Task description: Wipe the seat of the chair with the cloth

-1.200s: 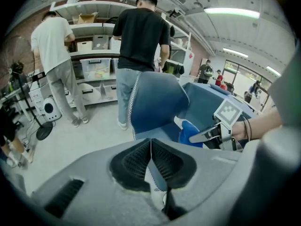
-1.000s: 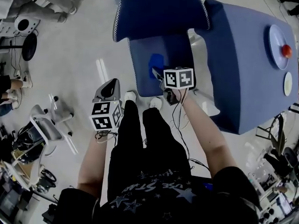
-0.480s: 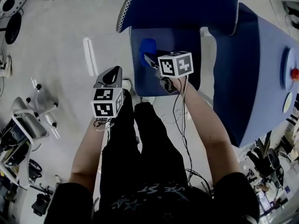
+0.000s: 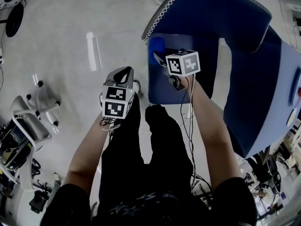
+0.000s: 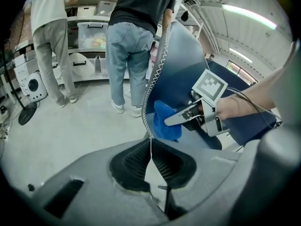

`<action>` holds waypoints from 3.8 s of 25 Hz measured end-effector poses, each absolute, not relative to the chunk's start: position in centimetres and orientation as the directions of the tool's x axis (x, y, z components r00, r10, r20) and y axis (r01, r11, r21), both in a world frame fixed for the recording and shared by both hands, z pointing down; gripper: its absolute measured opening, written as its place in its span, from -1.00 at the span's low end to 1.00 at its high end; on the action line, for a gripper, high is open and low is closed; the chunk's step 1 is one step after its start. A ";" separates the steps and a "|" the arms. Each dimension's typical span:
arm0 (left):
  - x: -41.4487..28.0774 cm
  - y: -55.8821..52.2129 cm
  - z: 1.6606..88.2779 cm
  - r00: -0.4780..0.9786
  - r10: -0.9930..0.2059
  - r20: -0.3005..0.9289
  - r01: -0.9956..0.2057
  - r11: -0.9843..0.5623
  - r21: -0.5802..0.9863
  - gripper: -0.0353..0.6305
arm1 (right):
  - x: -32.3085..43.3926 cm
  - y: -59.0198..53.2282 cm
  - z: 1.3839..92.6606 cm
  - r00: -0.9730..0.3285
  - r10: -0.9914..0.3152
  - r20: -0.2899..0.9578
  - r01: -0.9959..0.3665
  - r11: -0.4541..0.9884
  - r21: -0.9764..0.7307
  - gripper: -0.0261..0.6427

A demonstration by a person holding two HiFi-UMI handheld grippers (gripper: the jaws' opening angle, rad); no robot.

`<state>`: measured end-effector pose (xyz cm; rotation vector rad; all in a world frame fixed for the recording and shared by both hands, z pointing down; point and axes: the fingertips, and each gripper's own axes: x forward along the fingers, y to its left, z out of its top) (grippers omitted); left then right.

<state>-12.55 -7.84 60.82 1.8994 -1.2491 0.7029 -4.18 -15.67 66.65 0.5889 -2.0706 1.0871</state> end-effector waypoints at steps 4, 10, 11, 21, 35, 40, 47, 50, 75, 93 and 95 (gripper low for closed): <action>-11.5 -7.3 61.7 0.388 -0.482 0.785 -0.919 -0.272 0.287 -0.83 | -3.1 -16.4 68.0 -0.605 -0.087 0.792 -0.697 0.539 -0.473 -0.71; -8.3 -7.0 61.7 0.378 -0.456 0.806 -0.921 -0.277 0.275 -0.83 | 0.3 -17.9 68.9 -0.560 -0.110 0.821 -0.696 0.600 -0.395 -0.71; -7.7 -7.1 61.7 0.375 -0.454 0.808 -0.921 -0.278 0.271 -0.83 | 1.0 -18.2 69.0 -0.560 -0.115 0.821 -0.702 0.592 -0.396 -0.71; -1.5 -8.8 62.1 0.361 -0.452 0.816 -0.925 -0.281 0.254 -0.83 | 10.7 -20.4 69.9 -0.535 -0.165 0.828 -0.761 0.519 -0.389 -0.71; 5.7 -10.1 61.6 0.404 -0.414 0.816 -0.897 -0.353 0.266 -0.83 | 24.4 -23.1 69.7 -0.452 -0.294 0.842 -0.878 0.315 -0.361 -0.69; 8.0 -10.4 61.0 0.417 -0.410 0.811 -0.888 -0.376 0.266 -0.83 | 28.3 -23.1 69.3 -0.426 -0.330 0.843 -0.900 0.247 -0.359 -0.69; 7.6 -10.0 61.3 0.415 -0.409 0.813 -0.890 -0.367 0.270 -0.83 | 29.0 -22.4 68.7 -0.406 -0.351 0.844 -0.911 0.225 -0.345 -0.70; 6.9 -9.7 61.3 0.409 -0.412 0.814 -0.896 -0.349 0.274 -0.83 | 26.7 -21.9 67.4 -0.465 -0.342 0.816 -0.882 0.256 -0.395 -0.70; -6.0 -5.4 64.1 0.315 -0.420 0.851 -0.948 -0.187 0.258 -0.83 | 0.3 -10.2 67.7 -0.711 0.023 0.703 -0.614 0.466 -0.637 -0.70; 0.3 -7.3 64.7 0.375 -0.344 0.861 -0.897 -0.371 0.243 -0.83 | 16.1 -12.8 69.6 -0.555 -0.143 0.820 -0.809 0.320 -0.492 -0.70; 1.7 -7.4 64.7 0.381 -0.334 0.862 -0.889 -0.387 0.243 -0.83 | 18.4 -13.0 69.8 -0.539 -0.159 0.827 -0.826 0.291 -0.482 -0.70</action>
